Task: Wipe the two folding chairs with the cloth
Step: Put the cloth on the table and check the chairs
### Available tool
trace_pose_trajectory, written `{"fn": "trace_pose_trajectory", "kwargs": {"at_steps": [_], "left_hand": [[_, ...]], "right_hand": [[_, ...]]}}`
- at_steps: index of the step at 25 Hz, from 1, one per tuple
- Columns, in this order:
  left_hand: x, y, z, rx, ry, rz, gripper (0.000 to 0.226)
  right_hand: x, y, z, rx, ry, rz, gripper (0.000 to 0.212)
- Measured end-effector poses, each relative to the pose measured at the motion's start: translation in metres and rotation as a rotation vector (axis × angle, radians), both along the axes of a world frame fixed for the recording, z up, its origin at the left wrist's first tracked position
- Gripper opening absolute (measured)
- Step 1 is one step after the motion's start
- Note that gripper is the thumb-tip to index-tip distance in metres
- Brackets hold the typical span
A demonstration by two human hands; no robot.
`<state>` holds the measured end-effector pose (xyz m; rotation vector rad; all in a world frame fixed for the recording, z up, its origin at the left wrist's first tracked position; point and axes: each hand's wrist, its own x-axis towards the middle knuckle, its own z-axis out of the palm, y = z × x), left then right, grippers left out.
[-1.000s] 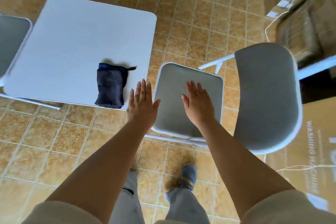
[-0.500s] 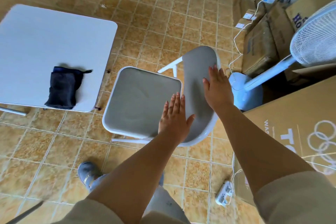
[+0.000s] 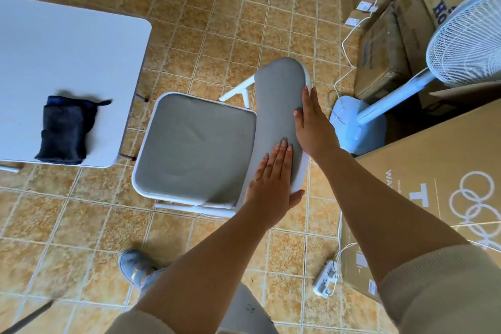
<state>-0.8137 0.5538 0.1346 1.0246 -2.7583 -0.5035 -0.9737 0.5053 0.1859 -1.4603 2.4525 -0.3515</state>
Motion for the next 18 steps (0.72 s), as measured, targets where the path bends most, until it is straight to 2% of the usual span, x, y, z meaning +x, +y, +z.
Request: {"fn": "trace_pose_trajectory", "kwargs": {"at_steps": [7,18], "left_hand": [[0.013,-0.026,-0.004,-0.064,0.015,-0.012,0.091],[0.078,-0.110,-0.007,-0.118,-0.027,0.065,0.086]], "right_hand": [[0.015,-0.025,-0.003,-0.007,-0.013,-0.021,0.057],[0.077,-0.117,-0.003,0.019,-0.076,0.021,0.058]]}}
